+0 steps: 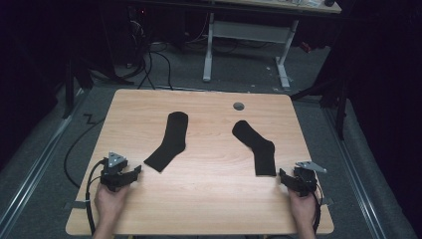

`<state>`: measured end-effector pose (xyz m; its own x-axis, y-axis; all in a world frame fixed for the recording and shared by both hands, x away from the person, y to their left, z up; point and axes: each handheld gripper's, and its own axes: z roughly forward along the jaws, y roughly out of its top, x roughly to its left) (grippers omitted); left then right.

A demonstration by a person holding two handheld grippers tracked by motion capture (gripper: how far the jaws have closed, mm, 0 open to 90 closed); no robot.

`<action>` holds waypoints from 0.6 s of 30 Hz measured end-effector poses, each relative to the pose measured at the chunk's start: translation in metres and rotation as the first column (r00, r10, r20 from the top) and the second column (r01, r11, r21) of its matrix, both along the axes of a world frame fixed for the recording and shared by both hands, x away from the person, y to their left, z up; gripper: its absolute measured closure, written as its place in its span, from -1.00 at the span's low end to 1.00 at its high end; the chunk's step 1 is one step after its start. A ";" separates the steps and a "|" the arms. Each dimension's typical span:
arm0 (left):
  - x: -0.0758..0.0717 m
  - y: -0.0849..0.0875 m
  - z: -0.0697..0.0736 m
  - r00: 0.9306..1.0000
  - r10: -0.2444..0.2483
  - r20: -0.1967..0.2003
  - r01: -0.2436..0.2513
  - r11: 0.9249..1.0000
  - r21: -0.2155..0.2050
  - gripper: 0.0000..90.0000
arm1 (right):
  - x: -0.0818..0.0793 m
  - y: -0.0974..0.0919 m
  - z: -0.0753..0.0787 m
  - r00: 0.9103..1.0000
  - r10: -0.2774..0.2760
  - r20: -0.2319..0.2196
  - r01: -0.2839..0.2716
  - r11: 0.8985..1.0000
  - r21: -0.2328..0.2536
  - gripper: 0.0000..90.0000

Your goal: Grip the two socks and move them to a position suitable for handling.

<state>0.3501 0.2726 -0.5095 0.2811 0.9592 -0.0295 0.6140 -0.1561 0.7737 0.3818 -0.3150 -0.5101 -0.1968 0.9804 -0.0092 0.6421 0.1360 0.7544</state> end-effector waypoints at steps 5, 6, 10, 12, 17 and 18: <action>0.001 0.000 0.000 1.000 -0.008 -0.010 0.007 1.000 -0.029 -0.30 | 0.000 0.000 0.000 1.000 0.003 0.002 -0.003 1.000 -0.002 -0.15; 0.001 -0.001 0.000 1.000 -0.007 -0.010 0.006 0.999 -0.032 -0.36 | 0.000 0.000 0.000 1.000 0.004 0.002 -0.004 1.000 -0.002 -0.15; 0.002 -0.003 0.000 1.000 -0.010 -0.013 0.010 1.000 -0.018 -0.42 | 0.000 0.000 0.000 1.000 -0.002 -0.001 0.002 1.000 0.006 -0.15; 0.002 -0.004 0.000 1.000 -0.006 -0.012 0.006 1.000 0.003 -0.41 | 0.000 0.000 0.000 1.000 -0.002 -0.001 0.002 1.000 0.006 -0.16; 0.002 -0.004 0.000 1.000 -0.005 -0.006 0.005 1.000 0.011 -0.25 | 0.000 -0.002 0.000 1.000 -0.002 -0.001 0.002 1.000 0.019 -0.16; 0.002 -0.004 0.000 1.000 -0.003 -0.004 0.003 1.000 0.005 -0.25 | 0.000 -0.002 0.000 1.000 -0.003 -0.002 0.003 1.000 0.025 -0.16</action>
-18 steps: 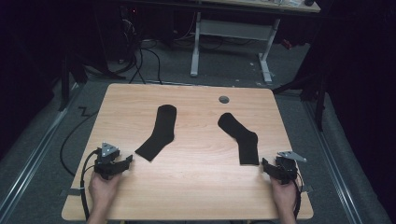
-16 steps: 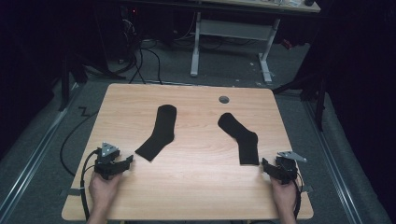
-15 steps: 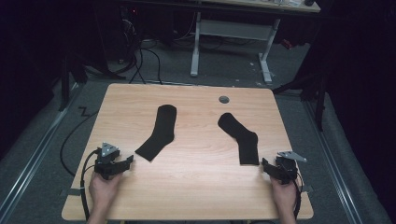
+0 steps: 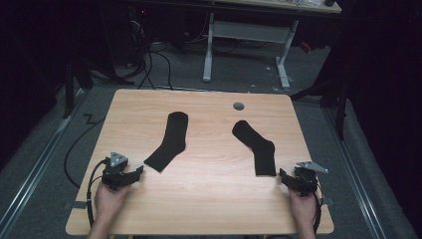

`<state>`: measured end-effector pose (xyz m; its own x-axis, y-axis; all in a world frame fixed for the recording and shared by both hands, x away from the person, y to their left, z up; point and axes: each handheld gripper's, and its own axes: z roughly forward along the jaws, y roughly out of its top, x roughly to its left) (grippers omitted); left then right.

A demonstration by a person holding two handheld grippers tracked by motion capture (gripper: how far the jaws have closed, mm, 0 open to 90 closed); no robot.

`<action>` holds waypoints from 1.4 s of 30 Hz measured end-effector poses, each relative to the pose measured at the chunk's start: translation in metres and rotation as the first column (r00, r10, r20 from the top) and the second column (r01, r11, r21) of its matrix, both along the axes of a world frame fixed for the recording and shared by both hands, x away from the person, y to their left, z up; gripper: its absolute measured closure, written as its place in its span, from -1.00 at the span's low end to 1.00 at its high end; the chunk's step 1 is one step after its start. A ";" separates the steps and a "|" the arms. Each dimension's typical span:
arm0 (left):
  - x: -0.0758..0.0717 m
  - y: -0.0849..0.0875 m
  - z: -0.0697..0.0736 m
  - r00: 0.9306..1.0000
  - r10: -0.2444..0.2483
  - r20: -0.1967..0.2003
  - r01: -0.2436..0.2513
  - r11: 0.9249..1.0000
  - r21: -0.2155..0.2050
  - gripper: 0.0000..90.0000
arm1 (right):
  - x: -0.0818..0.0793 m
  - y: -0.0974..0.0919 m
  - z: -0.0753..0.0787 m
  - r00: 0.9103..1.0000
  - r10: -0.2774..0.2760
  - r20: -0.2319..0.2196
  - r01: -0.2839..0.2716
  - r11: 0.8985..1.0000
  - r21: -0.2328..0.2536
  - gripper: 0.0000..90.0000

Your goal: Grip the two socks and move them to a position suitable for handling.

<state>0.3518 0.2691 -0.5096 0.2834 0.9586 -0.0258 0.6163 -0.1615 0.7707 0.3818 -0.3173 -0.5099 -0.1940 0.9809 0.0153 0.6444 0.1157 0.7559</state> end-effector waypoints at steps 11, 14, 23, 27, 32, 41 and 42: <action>-0.001 -0.003 0.000 1.000 -0.017 0.003 0.017 0.999 0.033 -0.18 | 0.000 -0.001 0.000 1.000 -0.002 0.001 0.002 1.000 0.006 -0.16; -0.001 -0.003 0.001 1.000 -0.027 -0.002 0.027 0.999 0.026 -0.11 | 0.000 -0.001 0.000 1.000 -0.002 0.001 0.002 1.000 0.008 -0.16; 0.002 0.000 0.012 0.999 -0.047 -0.009 0.047 0.999 -0.015 0.02 | 0.000 -0.001 0.000 1.000 -0.003 0.000 0.003 1.000 0.012 -0.16; 0.004 -0.005 0.019 0.997 -0.083 -0.003 0.083 0.996 -0.011 0.04 | 0.000 -0.001 0.000 1.000 -0.003 0.001 0.003 1.000 0.011 -0.16; 0.010 -0.011 0.025 0.996 -0.094 -0.002 0.094 0.996 -0.003 0.09 | 0.000 -0.001 0.000 1.000 -0.003 0.000 0.003 1.000 0.012 -0.16; 0.023 -0.025 0.040 0.990 -0.142 0.004 0.142 0.990 0.023 0.17 | 0.000 -0.001 0.000 1.000 0.001 0.001 -0.001 1.000 0.007 -0.17; 0.024 -0.027 0.041 0.989 -0.147 0.004 0.147 0.989 0.025 0.17 | 0.000 -0.001 0.000 1.000 -0.001 -0.001 0.001 1.000 0.010 -0.17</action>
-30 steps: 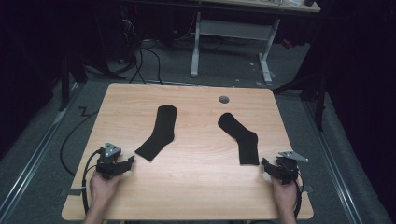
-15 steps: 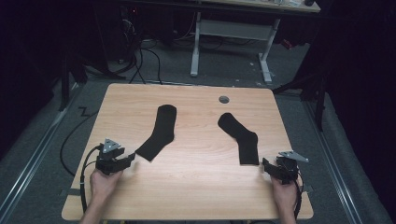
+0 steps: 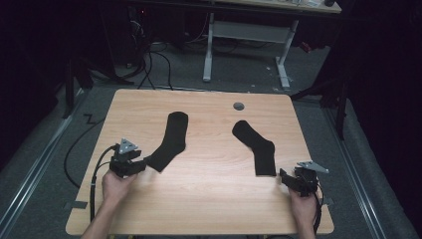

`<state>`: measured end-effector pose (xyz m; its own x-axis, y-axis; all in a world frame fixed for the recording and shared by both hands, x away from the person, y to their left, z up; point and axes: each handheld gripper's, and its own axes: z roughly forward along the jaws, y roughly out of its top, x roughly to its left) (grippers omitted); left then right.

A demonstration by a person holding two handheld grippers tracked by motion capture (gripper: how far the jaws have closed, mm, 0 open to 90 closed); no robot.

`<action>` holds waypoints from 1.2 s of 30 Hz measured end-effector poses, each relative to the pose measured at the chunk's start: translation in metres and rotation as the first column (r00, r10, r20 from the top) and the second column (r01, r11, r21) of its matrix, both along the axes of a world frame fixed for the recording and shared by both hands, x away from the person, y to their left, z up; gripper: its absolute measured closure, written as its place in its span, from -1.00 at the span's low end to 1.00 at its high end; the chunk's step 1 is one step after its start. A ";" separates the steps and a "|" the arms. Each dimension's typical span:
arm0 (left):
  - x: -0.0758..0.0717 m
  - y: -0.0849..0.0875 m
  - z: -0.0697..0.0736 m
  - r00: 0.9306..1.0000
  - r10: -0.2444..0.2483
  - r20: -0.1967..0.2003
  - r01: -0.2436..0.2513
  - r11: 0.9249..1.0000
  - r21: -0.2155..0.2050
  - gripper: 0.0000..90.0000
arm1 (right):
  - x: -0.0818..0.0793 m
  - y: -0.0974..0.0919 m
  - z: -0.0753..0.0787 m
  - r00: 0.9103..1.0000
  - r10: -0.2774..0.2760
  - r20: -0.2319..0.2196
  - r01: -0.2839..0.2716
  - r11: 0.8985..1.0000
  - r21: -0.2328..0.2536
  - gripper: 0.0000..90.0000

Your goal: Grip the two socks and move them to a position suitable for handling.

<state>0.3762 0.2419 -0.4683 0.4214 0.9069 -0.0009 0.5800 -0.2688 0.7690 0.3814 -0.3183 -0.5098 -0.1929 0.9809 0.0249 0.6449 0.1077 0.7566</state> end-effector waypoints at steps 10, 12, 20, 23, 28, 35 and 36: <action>0.022 -0.023 0.002 0.999 -0.040 -0.008 0.040 0.998 0.039 0.23 | 0.000 0.001 0.000 1.000 0.001 0.000 -0.001 1.000 -0.008 -0.18; 0.028 -0.029 0.003 0.999 -0.051 -0.012 0.051 0.998 0.045 0.23 | 0.000 0.001 0.000 1.000 0.002 0.000 -0.002 1.000 -0.012 -0.18; 0.048 -0.046 0.001 0.997 -0.075 -0.034 0.077 0.994 0.073 0.24 | 0.000 0.000 0.000 1.000 0.001 0.000 -0.001 1.000 -0.007 -0.18; 0.053 -0.053 0.000 0.996 -0.078 -0.030 0.080 0.994 0.077 0.26 | 0.000 0.001 0.000 1.000 0.002 0.000 -0.002 1.000 -0.013 -0.18; 0.066 -0.064 -0.004 0.995 -0.087 -0.045 0.092 0.989 0.116 0.27 | 0.000 0.001 0.000 1.000 0.003 0.000 -0.003 1.000 -0.014 -0.18; 0.077 -0.069 -0.012 0.995 -0.075 -0.066 0.082 0.990 0.118 0.29 | 0.000 0.002 0.000 1.000 0.003 0.000 -0.003 1.000 -0.022 -0.18; 0.077 -0.069 -0.013 0.995 -0.073 -0.070 0.082 0.989 0.120 0.28 | 0.000 0.002 0.000 1.000 0.003 0.000 -0.003 1.000 -0.025 -0.18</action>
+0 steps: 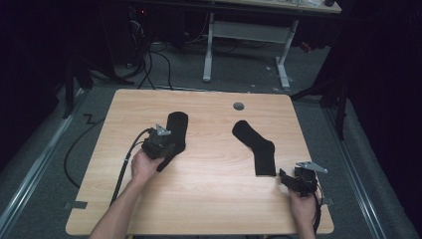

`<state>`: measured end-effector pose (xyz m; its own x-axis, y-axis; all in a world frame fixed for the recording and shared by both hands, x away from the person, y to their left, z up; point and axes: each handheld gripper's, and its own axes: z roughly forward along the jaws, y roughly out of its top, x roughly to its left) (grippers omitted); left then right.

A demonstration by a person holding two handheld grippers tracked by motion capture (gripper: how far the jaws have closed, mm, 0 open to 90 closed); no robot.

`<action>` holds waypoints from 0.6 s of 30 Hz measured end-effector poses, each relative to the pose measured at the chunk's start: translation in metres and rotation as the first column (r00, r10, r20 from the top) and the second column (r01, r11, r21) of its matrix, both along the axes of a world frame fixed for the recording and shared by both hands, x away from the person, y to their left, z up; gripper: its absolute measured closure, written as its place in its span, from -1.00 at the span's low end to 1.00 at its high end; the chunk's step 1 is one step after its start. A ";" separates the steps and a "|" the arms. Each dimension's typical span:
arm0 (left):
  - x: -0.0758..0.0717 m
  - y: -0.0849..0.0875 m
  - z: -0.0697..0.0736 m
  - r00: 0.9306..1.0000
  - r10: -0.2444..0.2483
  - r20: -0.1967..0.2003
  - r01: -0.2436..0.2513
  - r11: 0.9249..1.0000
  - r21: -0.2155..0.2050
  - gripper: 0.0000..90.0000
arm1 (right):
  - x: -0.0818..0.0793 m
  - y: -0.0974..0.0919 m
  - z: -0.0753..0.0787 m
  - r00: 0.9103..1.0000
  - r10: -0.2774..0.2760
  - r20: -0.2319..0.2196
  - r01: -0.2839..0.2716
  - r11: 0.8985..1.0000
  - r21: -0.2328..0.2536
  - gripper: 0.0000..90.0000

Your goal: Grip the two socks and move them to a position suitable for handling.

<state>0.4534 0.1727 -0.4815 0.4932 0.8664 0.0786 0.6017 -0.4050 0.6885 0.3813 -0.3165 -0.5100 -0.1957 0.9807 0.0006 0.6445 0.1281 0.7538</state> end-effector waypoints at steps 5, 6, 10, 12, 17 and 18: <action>0.004 0.000 -0.006 1.000 0.009 -0.024 -0.009 1.000 0.001 0.27 | 0.000 0.001 0.000 1.000 -0.001 0.000 0.001 1.000 -0.004 -0.18; 0.004 0.001 -0.007 0.999 0.007 -0.031 -0.007 1.000 0.005 0.26 | 0.000 0.001 0.000 1.000 -0.001 0.000 0.001 1.000 -0.004 -0.18; 0.006 0.002 -0.008 0.999 0.017 -0.052 -0.018 1.000 -0.015 0.26 | 0.000 0.001 0.000 1.000 -0.001 0.000 0.001 1.000 -0.009 -0.18; 0.006 0.001 -0.008 0.998 0.014 -0.054 -0.015 1.000 -0.019 0.30 | 0.000 0.001 0.000 1.000 -0.001 0.000 0.001 1.000 -0.009 -0.18; 0.007 0.003 -0.008 0.998 0.020 -0.064 -0.022 0.999 -0.031 0.41 | 0.000 0.001 0.000 1.000 -0.001 0.000 0.001 1.000 -0.009 -0.18; 0.007 0.003 -0.008 0.998 0.017 -0.063 -0.019 0.999 -0.030 0.46 | 0.000 0.001 0.000 1.000 -0.001 0.000 0.001 1.000 -0.009 -0.18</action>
